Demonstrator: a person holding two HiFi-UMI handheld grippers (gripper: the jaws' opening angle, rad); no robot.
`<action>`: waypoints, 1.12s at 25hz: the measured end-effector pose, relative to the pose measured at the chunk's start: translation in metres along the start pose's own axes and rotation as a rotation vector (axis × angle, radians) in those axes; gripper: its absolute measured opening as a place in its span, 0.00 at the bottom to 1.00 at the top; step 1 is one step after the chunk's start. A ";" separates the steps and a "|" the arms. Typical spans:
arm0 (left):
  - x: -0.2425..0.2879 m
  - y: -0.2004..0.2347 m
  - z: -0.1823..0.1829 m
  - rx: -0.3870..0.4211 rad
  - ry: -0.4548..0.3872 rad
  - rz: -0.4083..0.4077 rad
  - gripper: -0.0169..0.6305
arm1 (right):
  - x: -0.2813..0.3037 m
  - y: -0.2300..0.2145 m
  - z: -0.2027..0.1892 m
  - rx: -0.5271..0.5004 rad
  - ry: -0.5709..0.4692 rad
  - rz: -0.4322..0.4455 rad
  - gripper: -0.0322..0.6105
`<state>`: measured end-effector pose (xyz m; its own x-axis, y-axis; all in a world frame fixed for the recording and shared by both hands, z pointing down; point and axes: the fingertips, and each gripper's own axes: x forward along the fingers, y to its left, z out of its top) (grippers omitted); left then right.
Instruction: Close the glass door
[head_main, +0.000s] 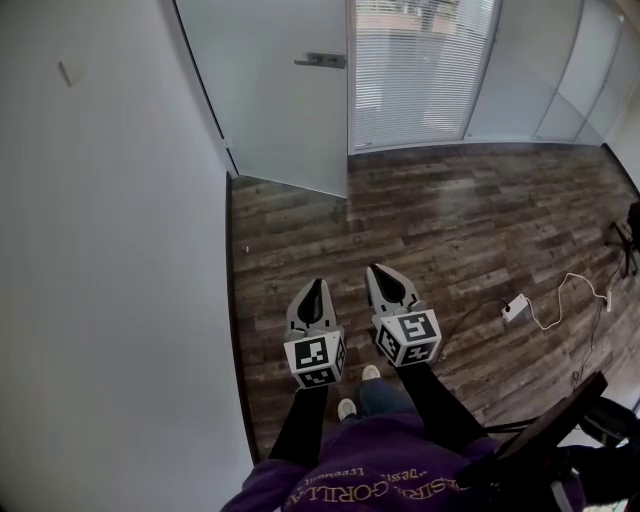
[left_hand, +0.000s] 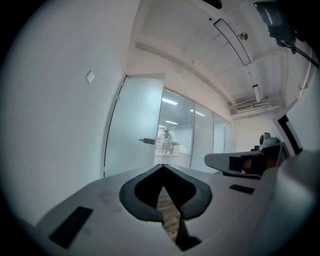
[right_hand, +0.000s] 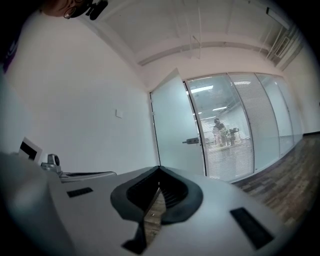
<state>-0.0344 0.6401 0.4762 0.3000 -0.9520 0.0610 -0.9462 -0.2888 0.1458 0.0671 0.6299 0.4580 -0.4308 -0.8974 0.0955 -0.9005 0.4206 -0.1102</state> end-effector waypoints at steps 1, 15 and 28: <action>0.007 0.003 0.000 -0.004 0.001 0.003 0.03 | 0.007 -0.003 0.001 -0.001 0.001 0.002 0.04; 0.145 0.036 0.027 -0.009 -0.024 0.086 0.03 | 0.139 -0.070 0.034 -0.015 0.004 0.084 0.04; 0.234 0.064 0.034 -0.008 -0.022 0.125 0.03 | 0.228 -0.113 0.046 -0.004 0.010 0.129 0.04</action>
<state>-0.0293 0.3955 0.4658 0.1771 -0.9825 0.0573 -0.9750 -0.1673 0.1462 0.0730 0.3717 0.4470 -0.5438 -0.8343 0.0903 -0.8377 0.5332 -0.1184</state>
